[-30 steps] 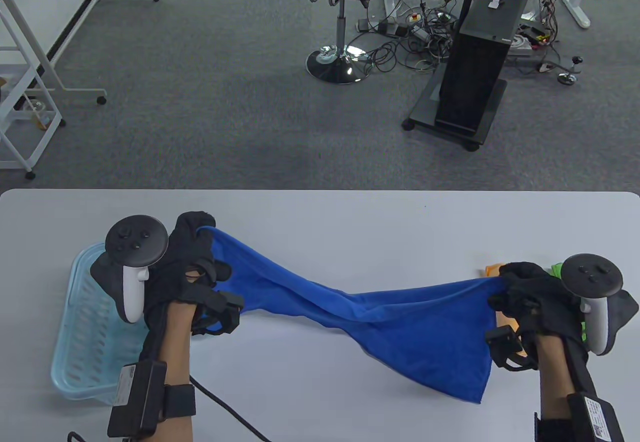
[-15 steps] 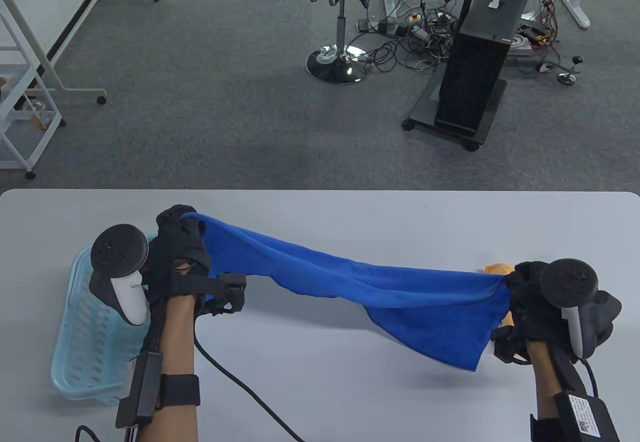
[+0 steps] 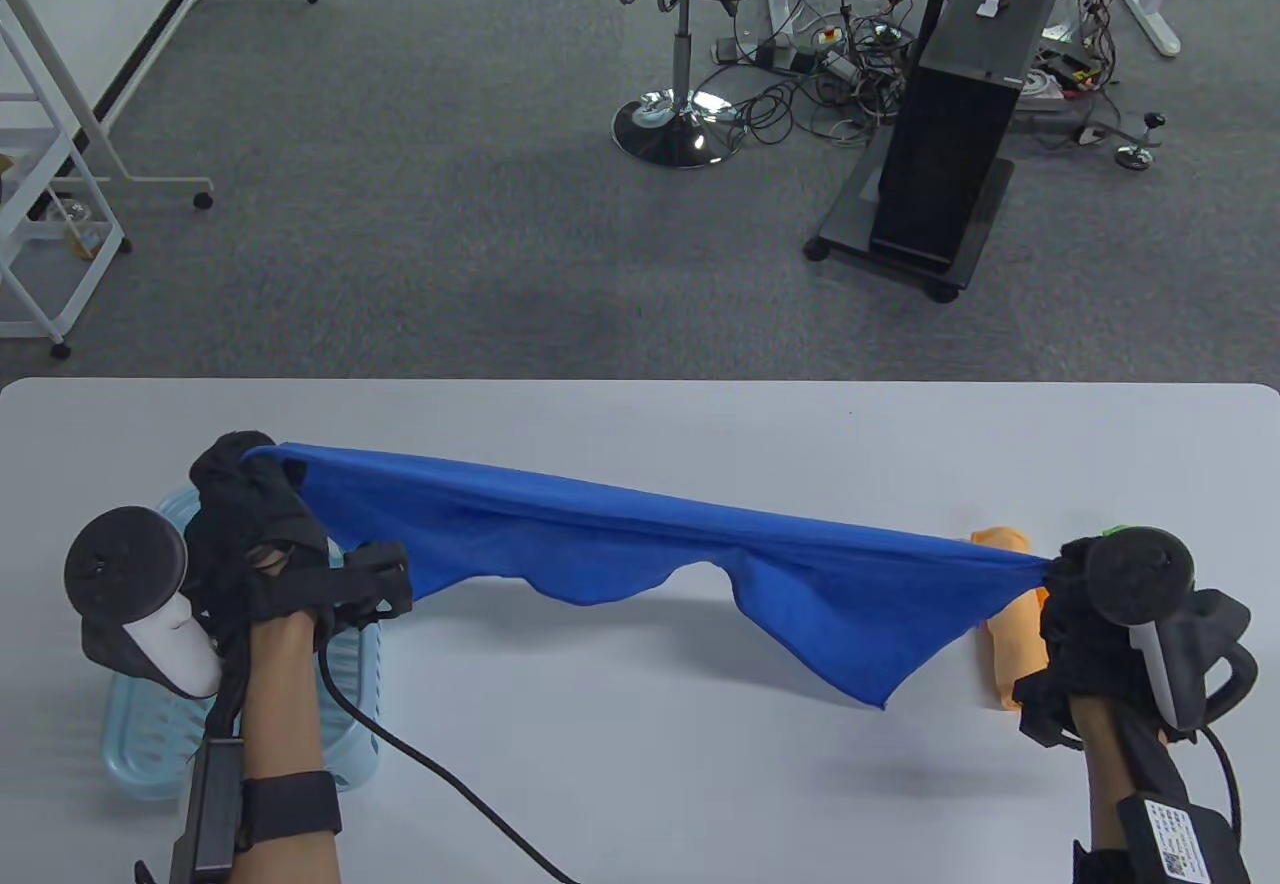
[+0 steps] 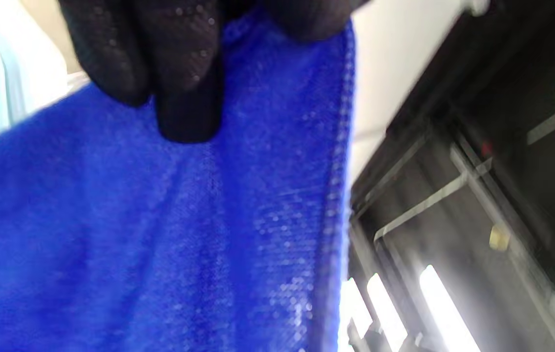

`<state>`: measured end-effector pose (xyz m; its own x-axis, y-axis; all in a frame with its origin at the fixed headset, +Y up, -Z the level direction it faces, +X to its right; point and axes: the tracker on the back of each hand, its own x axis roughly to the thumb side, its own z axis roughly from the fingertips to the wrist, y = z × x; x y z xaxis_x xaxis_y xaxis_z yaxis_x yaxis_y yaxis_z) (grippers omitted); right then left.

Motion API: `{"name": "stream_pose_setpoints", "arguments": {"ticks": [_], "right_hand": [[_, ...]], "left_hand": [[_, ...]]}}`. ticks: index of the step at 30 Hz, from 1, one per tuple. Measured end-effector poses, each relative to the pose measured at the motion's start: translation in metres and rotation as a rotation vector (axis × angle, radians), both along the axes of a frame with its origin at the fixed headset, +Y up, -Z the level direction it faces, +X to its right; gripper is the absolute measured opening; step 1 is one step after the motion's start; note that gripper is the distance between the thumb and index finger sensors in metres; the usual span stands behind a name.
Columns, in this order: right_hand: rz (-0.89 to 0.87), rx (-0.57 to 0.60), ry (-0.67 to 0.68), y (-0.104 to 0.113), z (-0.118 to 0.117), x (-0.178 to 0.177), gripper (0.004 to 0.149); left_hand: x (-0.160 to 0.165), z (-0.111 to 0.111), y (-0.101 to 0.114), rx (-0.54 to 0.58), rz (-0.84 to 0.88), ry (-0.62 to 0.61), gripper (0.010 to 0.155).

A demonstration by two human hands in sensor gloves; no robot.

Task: Roll rectangular towel into towel roll

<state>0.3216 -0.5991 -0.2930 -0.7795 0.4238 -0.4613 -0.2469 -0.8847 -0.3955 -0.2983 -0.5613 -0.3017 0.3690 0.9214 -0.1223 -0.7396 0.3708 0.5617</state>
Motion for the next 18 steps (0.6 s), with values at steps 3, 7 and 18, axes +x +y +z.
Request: {"name": "stream_pose_setpoints", "arguments": {"ticks": [3,7,18], "right_hand": [[-0.064,-0.039,0.043,0.002,-0.002,-0.008,0.043],[-0.061,-0.068,0.06,0.003,-0.007,-0.014,0.042],[-0.151,-0.191,0.122,-0.015,-0.032,-0.029,0.041]], "left_hand": [[0.012,-0.003,0.003,-0.107,-0.147,-0.04,0.044],[0.021,-0.009,0.0,-0.193,-0.223,-0.095,0.042],[0.02,-0.028,-0.015,-0.192,-0.068,-0.234,0.043]]}}
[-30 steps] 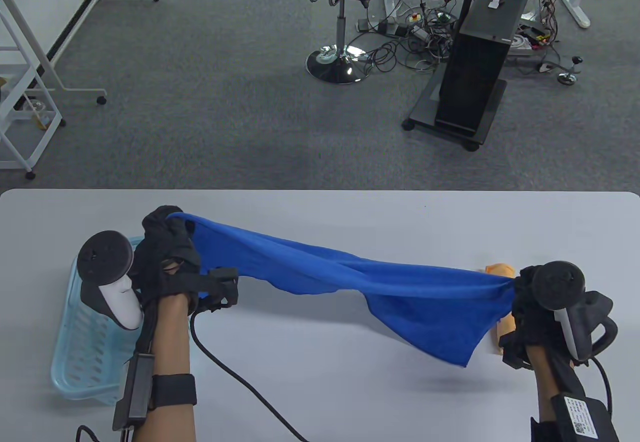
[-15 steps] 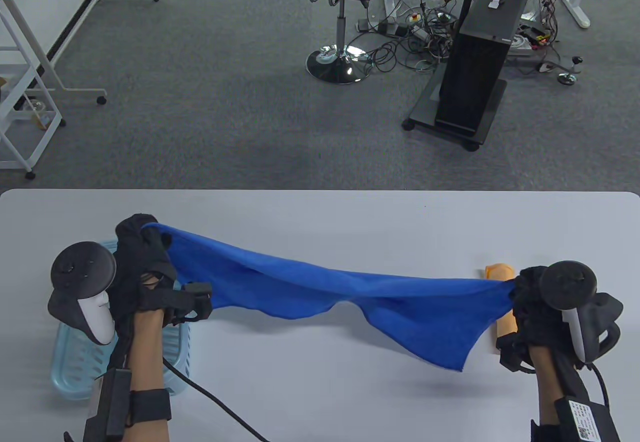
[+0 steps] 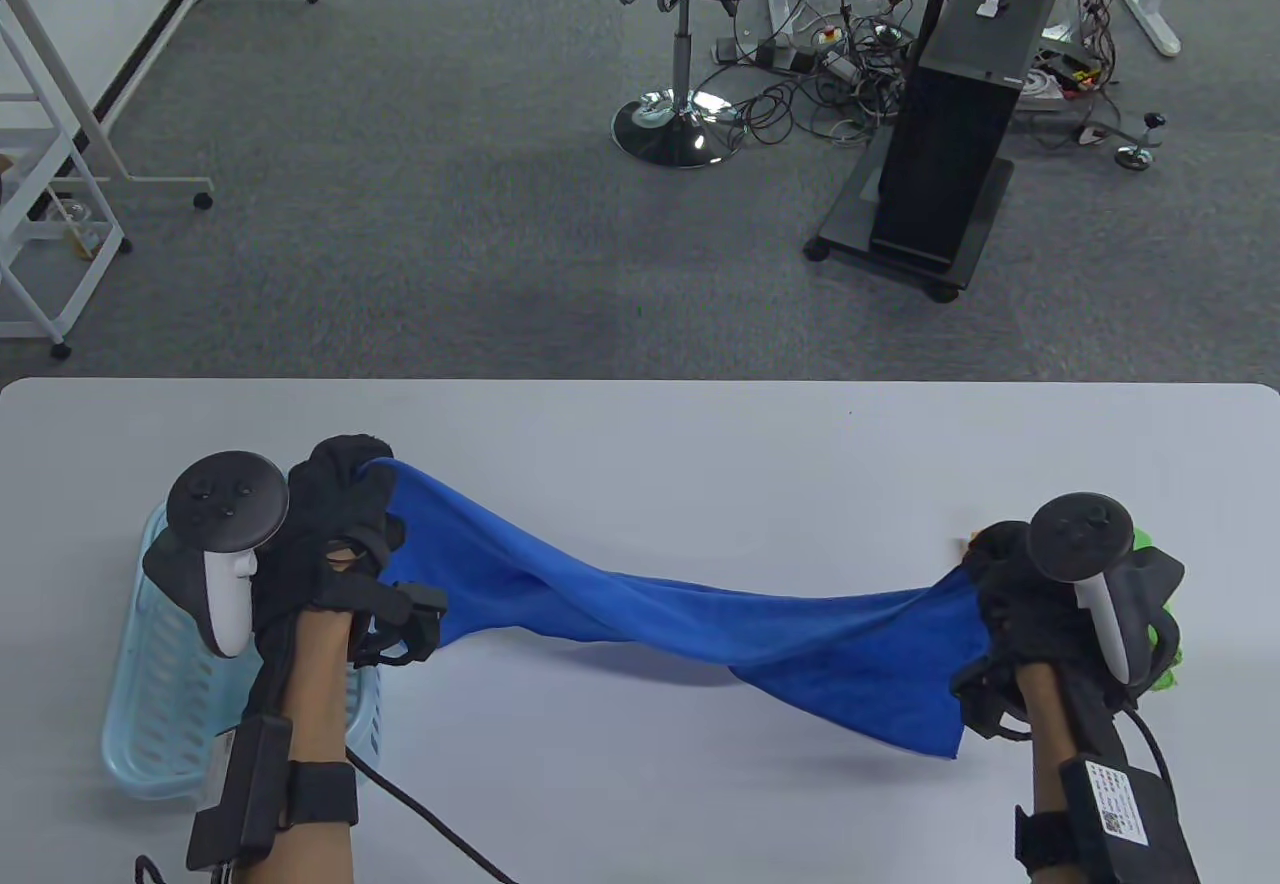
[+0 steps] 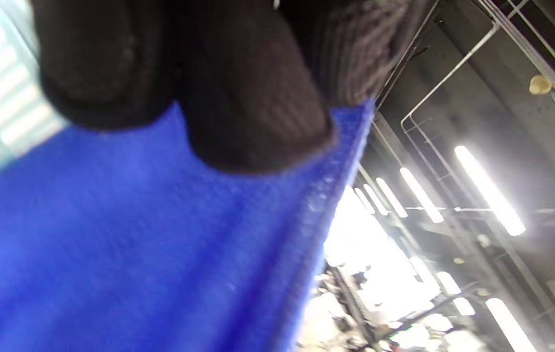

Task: Roll rectangular towel into towel roll

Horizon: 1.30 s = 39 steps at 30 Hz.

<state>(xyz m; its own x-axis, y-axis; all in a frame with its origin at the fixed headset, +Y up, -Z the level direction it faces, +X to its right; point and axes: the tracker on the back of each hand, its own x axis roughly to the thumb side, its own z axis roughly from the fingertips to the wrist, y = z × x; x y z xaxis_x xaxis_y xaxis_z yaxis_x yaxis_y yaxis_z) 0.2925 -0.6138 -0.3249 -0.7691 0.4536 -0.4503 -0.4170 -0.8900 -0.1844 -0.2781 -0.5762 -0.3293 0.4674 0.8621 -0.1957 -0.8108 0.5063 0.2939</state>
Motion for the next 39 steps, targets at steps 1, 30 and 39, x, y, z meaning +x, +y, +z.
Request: {"name": "stream_pose_setpoints", "arguments": {"ticks": [1,30,39], "right_hand": [[-0.035,0.017,-0.013,-0.001,-0.003,-0.001,0.041],[-0.3,0.072,0.075,-0.071,0.052,0.07,0.041],[-0.153,0.03,0.109,-0.064,0.05,0.063,0.04]], "left_hand": [[0.0,-0.002,-0.002,-0.008,0.064,0.004,0.043],[0.007,0.04,-0.03,-0.168,-0.618,-0.265,0.042],[0.018,0.042,-0.039,-0.211,-0.764,-0.172,0.042]]}}
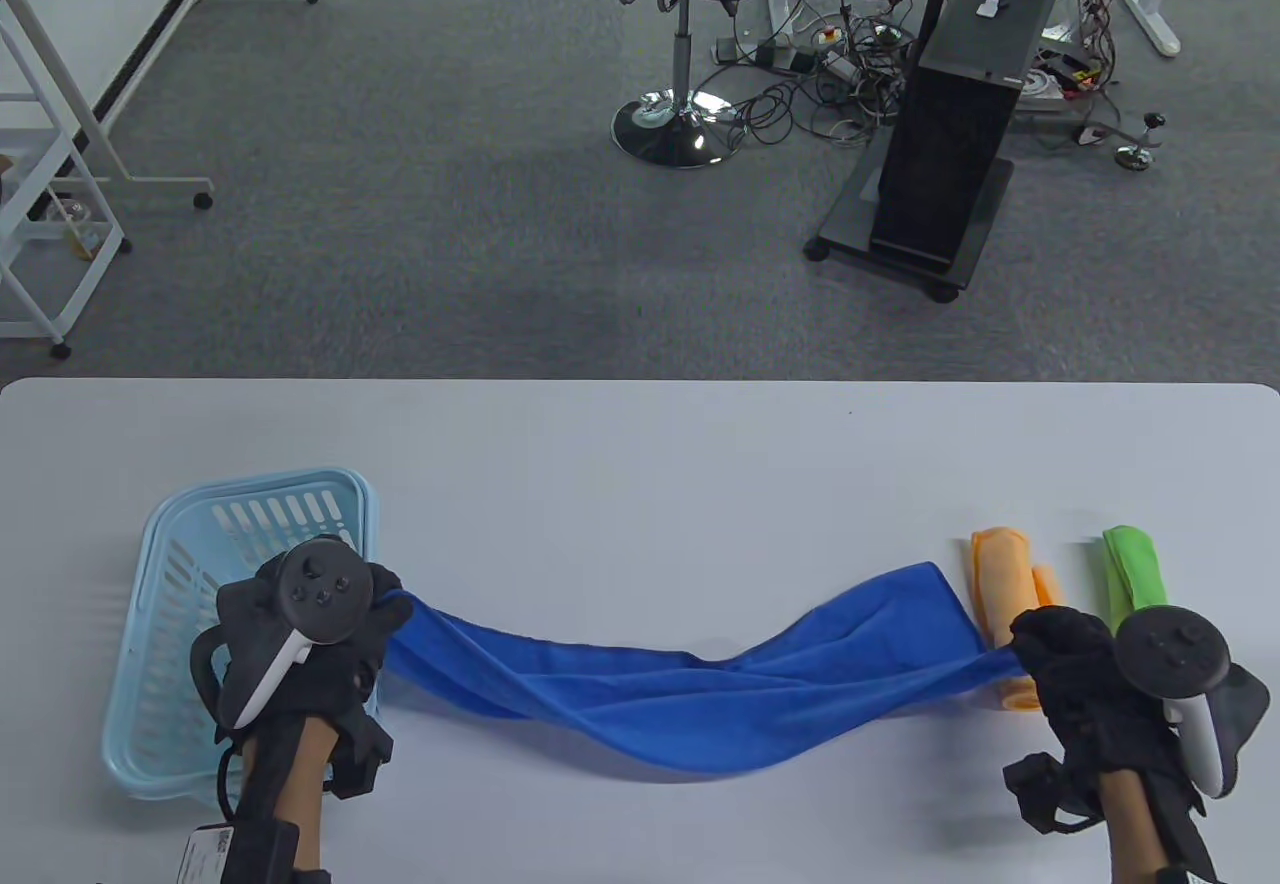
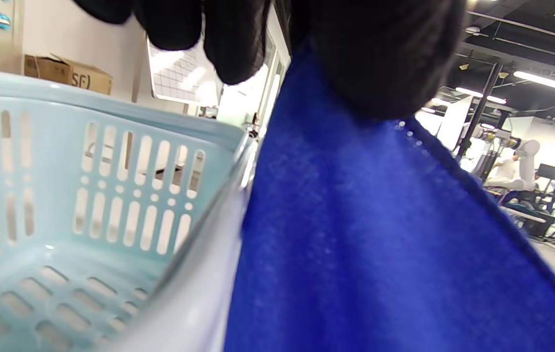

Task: Roll rectangular towel into towel roll

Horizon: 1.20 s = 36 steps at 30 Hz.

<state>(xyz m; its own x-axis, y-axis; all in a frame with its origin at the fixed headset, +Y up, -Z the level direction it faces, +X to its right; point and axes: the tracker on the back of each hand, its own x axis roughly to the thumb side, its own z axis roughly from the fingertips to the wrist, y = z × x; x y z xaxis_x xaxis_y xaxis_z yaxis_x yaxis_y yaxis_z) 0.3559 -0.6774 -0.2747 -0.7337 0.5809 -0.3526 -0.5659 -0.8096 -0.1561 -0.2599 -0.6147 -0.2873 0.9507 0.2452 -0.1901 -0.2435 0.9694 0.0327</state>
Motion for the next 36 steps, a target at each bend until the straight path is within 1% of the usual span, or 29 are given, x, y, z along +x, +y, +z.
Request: {"name": "stream_pose_setpoints", "arguments": {"ticks": [4,6,9,12,13,15,16,20,23,27,32,34,36], "right_hand": [[0.109,-0.037,0.004,-0.006,-0.007,-0.006,0.041],[0.134,-0.039,0.003,-0.011,-0.009,-0.008,0.041],[0.164,-0.043,0.005,-0.012,-0.01,-0.01,0.042],[0.196,-0.039,0.013,-0.009,-0.009,-0.005,0.042],[0.201,-0.045,0.022,-0.009,-0.008,-0.004,0.042],[0.193,-0.052,0.053,-0.01,-0.006,-0.002,0.042],[0.182,-0.061,0.068,-0.01,-0.005,-0.003,0.042],[0.191,-0.117,0.138,-0.008,-0.002,-0.014,0.041],[0.213,-0.146,0.164,-0.003,0.0,-0.019,0.041],[0.204,-0.126,0.128,0.002,0.002,-0.014,0.042],[0.16,-0.053,0.057,0.01,-0.001,-0.01,0.042],[0.176,-0.04,0.02,0.013,-0.006,-0.009,0.042],[0.199,-0.034,-0.01,0.015,-0.013,-0.009,0.042]], "left_hand": [[0.008,-0.002,-0.005,-0.032,-0.05,-0.016,0.043],[0.011,-0.002,-0.006,-0.046,-0.08,-0.019,0.044],[0.011,0.0,-0.003,-0.017,-0.083,-0.001,0.044],[0.004,0.006,0.004,0.044,-0.023,0.011,0.043],[0.003,0.008,0.006,0.051,-0.005,0.006,0.043],[0.003,0.012,0.006,0.06,0.031,-0.046,0.042],[0.005,0.014,0.005,0.044,0.035,-0.073,0.042],[0.018,0.017,0.001,-0.059,-0.085,-0.123,0.041],[0.021,0.019,-0.001,-0.079,-0.096,-0.127,0.042],[0.018,0.02,0.003,-0.037,-0.085,-0.093,0.042],[0.01,0.009,0.012,0.021,-0.039,0.027,0.042],[0.011,0.002,0.012,0.008,-0.05,0.066,0.042],[0.015,-0.005,0.011,-0.013,-0.105,0.098,0.043]]}}
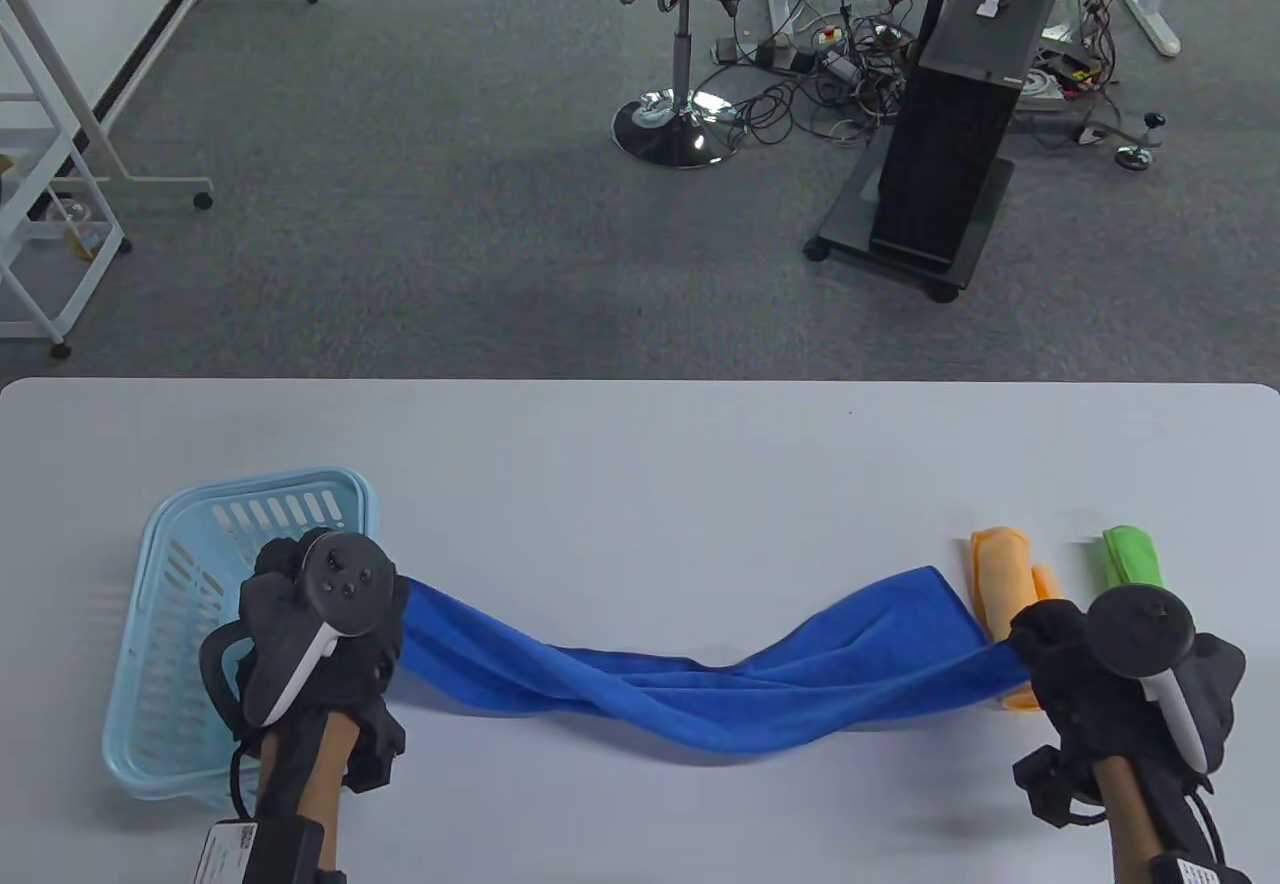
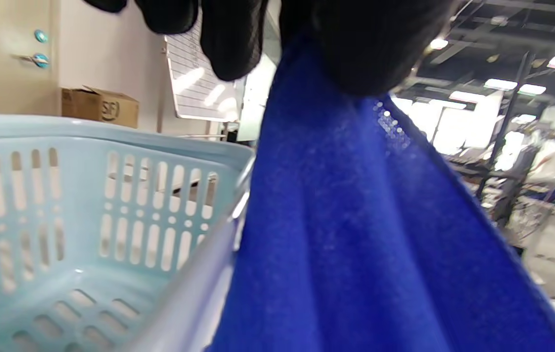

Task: Roll rectangular towel into towel roll

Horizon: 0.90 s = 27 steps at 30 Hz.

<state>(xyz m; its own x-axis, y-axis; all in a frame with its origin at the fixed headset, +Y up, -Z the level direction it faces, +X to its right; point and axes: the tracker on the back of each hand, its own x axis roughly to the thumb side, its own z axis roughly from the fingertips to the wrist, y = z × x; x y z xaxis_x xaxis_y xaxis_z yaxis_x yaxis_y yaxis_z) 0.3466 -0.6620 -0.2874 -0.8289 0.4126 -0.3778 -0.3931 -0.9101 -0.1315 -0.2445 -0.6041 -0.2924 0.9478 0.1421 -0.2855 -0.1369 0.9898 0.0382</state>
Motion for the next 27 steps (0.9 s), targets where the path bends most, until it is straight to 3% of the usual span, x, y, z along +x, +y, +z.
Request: {"name": "stream_pose_setpoints", "arguments": {"ticks": [5,10,14,18,22,24,26,27], "right_hand": [[0.04,0.023,-0.077,0.003,-0.025,-0.004,0.042],[0.109,-0.03,-0.07,-0.011,-0.05,-0.018,0.043],[0.162,-0.089,0.01,-0.027,-0.055,-0.034,0.044],[0.213,-0.121,0.05,-0.03,-0.051,-0.038,0.043],[0.181,-0.063,0.035,-0.004,-0.038,-0.033,0.044],[0.111,0.019,0.018,0.017,-0.03,-0.029,0.044],[0.023,0.125,-0.018,0.042,-0.021,-0.023,0.044],[-0.004,0.152,-0.029,0.05,-0.017,-0.02,0.044]], "left_hand": [[0.013,-0.015,-0.002,-0.041,-0.113,0.052,0.045],[0.032,-0.027,-0.015,-0.134,-0.205,-0.017,0.044],[0.047,-0.029,-0.033,-0.233,-0.315,-0.106,0.043],[0.051,-0.023,-0.032,-0.206,-0.289,-0.129,0.042],[0.049,-0.01,0.011,0.007,-0.1,-0.155,0.042],[0.045,-0.002,0.039,0.144,0.079,-0.161,0.042],[0.035,0.01,0.07,0.38,0.354,-0.149,0.043],[0.031,0.013,0.077,0.446,0.462,-0.148,0.043]]}}
